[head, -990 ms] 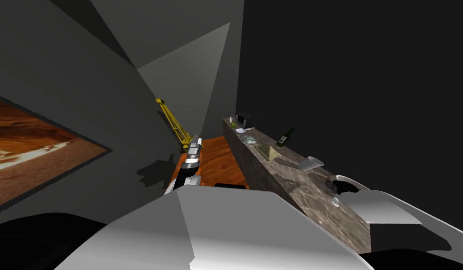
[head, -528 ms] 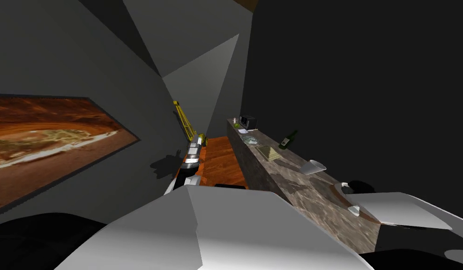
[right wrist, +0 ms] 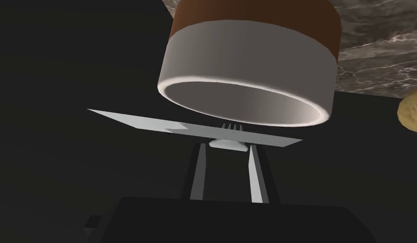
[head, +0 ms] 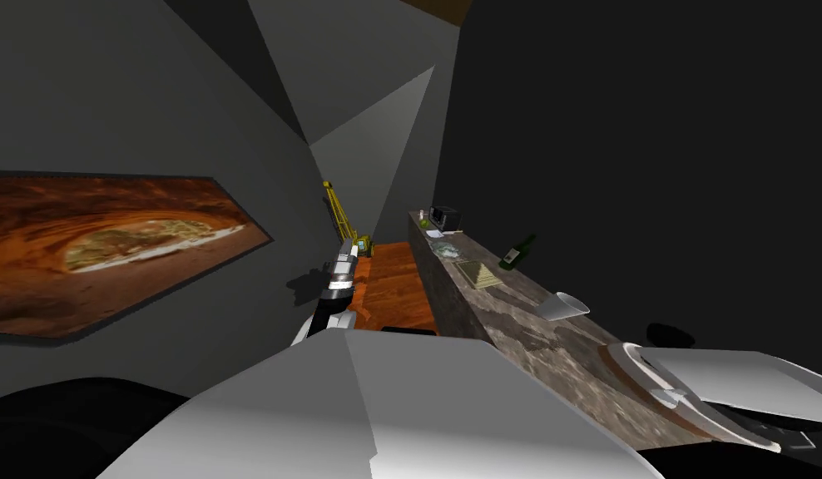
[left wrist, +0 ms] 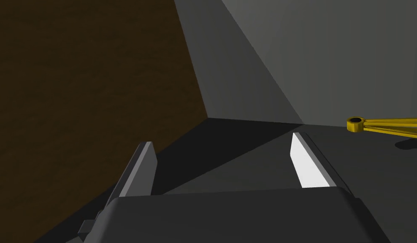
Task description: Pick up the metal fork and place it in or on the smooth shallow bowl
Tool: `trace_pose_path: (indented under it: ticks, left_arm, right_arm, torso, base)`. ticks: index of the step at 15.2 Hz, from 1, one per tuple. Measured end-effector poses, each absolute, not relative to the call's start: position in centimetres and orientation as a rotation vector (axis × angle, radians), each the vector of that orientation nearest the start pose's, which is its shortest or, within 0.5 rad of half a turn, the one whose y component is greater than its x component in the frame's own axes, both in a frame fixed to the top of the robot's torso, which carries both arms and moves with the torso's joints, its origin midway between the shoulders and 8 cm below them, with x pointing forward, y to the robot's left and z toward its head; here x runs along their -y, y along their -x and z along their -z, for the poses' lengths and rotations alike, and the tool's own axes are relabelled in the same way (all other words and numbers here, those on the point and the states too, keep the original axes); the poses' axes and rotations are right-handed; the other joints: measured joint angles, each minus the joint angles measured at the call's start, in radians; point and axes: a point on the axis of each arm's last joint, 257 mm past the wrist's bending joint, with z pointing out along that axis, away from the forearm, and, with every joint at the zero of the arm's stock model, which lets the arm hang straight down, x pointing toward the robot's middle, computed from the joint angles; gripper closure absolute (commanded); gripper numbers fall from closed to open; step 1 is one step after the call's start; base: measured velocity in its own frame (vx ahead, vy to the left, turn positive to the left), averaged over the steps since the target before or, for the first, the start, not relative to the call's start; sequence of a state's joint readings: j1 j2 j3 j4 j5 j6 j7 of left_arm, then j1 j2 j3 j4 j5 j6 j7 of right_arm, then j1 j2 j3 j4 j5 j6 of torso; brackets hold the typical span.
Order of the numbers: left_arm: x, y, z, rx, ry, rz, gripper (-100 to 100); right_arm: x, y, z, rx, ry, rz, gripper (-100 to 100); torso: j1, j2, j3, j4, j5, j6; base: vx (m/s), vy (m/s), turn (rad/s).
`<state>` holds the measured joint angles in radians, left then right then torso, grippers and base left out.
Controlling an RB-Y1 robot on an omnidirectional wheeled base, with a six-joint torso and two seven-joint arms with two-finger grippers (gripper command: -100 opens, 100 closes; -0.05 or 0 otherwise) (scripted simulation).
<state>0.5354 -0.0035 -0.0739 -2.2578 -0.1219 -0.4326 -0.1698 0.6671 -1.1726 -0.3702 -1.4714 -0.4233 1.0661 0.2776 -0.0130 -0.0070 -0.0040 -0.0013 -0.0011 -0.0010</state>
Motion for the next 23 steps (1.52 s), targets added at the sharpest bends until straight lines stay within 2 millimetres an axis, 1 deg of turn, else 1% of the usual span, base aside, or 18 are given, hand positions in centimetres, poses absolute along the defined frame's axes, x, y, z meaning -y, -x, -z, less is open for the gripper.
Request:
trace_pose_path:
  ticks: [3, 8, 9, 14, 16, 18, 22, 23]
  left_arm:
    - [-24.8, -36.1, 1.2, -0.809, 0.61, 1.103, 0]
    - [-24.8, -36.1, 1.2, -0.809, 0.61, 1.103, 0]
    - [-24.8, -36.1, 1.2, -0.809, 0.61, 1.103, 0]
    - [-24.8, -36.1, 1.2, -0.809, 0.61, 1.103, 0]
    - [-24.8, -36.1, 1.2, -0.809, 0.61, 1.103, 0]
    - [-24.8, -36.1, 1.2, -0.809, 0.61, 1.103, 0]
    - [-24.8, -36.1, 1.2, -0.809, 0.61, 1.103, 0]
    - [-24.8, -36.1, 1.2, -0.809, 0.61, 1.103, 0]
  right_arm:
    - [81.6, -7.7, 24.3, -1.858, -1.691, 0.946, 100]
    - [82.6, -4.8, 23.8, -1.797, -1.83, 0.983, 100]
    - [82.6, -4.7, 23.7, -1.794, -1.836, 0.985, -100]
    - [82.6, -4.7, 23.7, -1.794, -1.836, 0.985, -100]
    - [82.4, -6.0, 21.9, -1.795, -1.822, 0.974, -100]
    - [82.3, -7.0, 20.6, -1.797, -1.815, 0.969, -100]
    - [81.6, -8.9, 18.5, -1.808, -1.795, 0.957, -100]
    - [81.5, -9.0, 18.4, -1.808, -1.796, 0.958, -100]
  torso:
    - [-0.003, 0.001, 0.0, 0.0, 0.0, 0.0]
    - [0.0, 0.0, 0.0, 0.0, 0.0, 0.001]
    - [0.002, 0.0, 0.0, 0.0, 0.0, 0.002]
    - [0.008, -0.002, -0.001, -0.001, 0.002, 0.002]
    - [0.008, 0.0, 0.0, 0.0, 0.003, 0.002]
    - [0.008, 0.001, 0.001, 0.0, 0.002, 0.002]
    - [0.009, 0.001, 0.0, 0.0, 0.002, 0.002]
    - [0.009, 0.0, 0.0, 0.0, 0.002, 0.002]
  base:
    - [-0.035, -0.134, 0.241]
    - [-0.029, -0.094, 0.141]
    - [-0.007, -0.023, 0.007]
    - [-0.005, -0.005, -0.015]
    - [-0.045, -0.012, -0.109]
    - [-0.052, -0.008, -0.067]
    - [-0.034, -0.006, -0.044]
    - [-0.008, -0.001, 0.0]
